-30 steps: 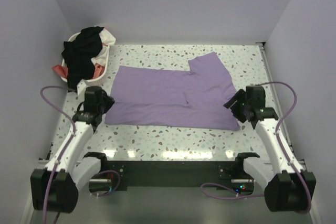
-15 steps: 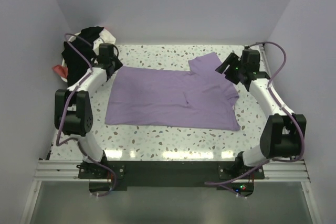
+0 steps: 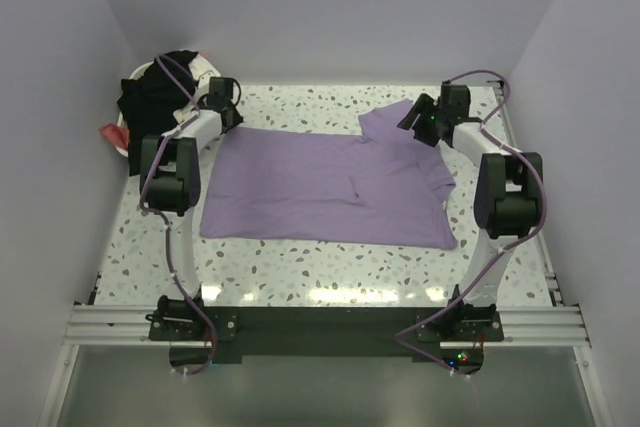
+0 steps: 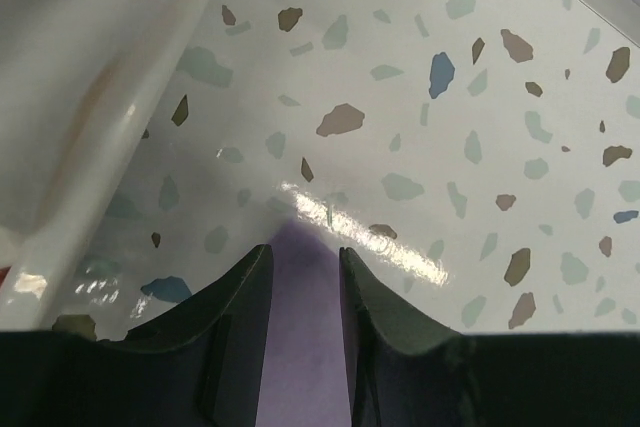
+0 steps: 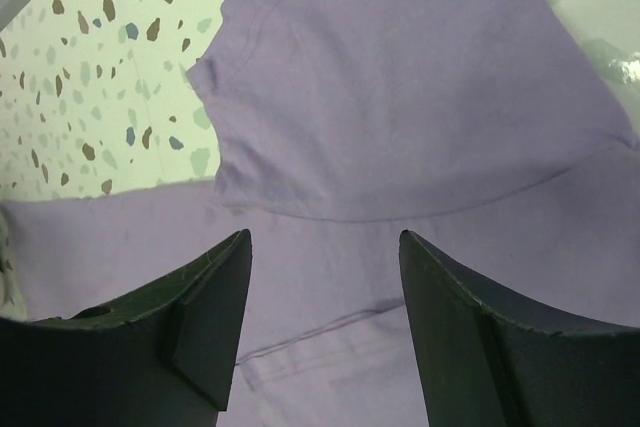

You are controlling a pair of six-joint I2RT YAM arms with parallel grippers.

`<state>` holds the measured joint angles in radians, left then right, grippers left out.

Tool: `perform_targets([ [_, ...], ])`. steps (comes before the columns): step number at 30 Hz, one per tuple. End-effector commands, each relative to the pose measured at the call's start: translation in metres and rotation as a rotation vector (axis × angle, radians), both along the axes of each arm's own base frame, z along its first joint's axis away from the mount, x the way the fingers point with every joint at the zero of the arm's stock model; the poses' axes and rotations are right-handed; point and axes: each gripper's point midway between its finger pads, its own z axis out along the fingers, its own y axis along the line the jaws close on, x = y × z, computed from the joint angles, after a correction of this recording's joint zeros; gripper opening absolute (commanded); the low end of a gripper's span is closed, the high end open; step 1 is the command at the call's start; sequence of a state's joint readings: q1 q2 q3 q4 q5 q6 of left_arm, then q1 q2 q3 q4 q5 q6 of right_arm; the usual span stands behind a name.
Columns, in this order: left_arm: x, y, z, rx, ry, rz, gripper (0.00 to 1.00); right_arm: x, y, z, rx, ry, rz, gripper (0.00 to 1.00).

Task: Fold and stack the t-shirts
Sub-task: Fold the tshirt

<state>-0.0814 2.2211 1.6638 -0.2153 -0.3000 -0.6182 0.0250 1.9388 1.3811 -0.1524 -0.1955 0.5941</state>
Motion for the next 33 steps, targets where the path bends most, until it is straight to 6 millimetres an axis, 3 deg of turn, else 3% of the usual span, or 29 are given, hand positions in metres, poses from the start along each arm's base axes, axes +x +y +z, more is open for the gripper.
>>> perform_targets([
  [1, 0.018, 0.005, 0.016, 0.051, -0.034, 0.005, 0.38, 0.033, 0.004, 0.036, -0.009, -0.143, 0.043, 0.64],
  [6, 0.019, 0.007, 0.002, 0.06, -0.004, 0.016, 0.38, 0.043, 0.002, 0.023, -0.026, -0.121, 0.041, 0.64],
  [20, 0.016, 0.003, -0.02, 0.054, 0.045, 0.018, 0.32, 0.073, -0.008, 0.022, -0.106, -0.125, 0.041, 0.64],
  [24, 0.015, 0.002, -0.022, 0.056, 0.049, 0.016, 0.24, 0.082, -0.013, 0.01, -0.136, -0.105, 0.044, 0.64],
  [25, 0.015, 0.002, -0.022, 0.058, 0.05, 0.013, 0.22, 0.088, -0.013, 0.016, -0.141, -0.12, 0.043, 0.64],
  [27, 0.015, 0.002, -0.021, 0.056, 0.048, 0.012, 0.16, 0.091, -0.015, 0.001, -0.155, -0.086, 0.052, 0.64],
  [28, 0.015, 0.001, -0.02, 0.054, 0.045, 0.01, 0.14, 0.099, -0.017, 0.008, -0.174, -0.104, 0.056, 0.64],
  [30, 0.014, 0.001, -0.021, 0.051, 0.047, 0.007, 0.08, 0.101, -0.023, -0.008, -0.213, -0.062, 0.055, 0.64],
  [31, 0.014, 0.0, -0.02, 0.051, 0.044, 0.007, 0.06, 0.108, -0.025, 0.001, -0.225, -0.083, 0.05, 0.65],
  [32, 0.014, 0.0, -0.019, 0.049, 0.043, 0.006, 0.03, 0.108, -0.029, -0.008, -0.245, -0.059, 0.042, 0.65],
  [33, 0.014, 0.0, -0.018, 0.049, 0.037, 0.004, 0.02, 0.113, -0.03, -0.002, -0.26, -0.075, 0.043, 0.65],
])
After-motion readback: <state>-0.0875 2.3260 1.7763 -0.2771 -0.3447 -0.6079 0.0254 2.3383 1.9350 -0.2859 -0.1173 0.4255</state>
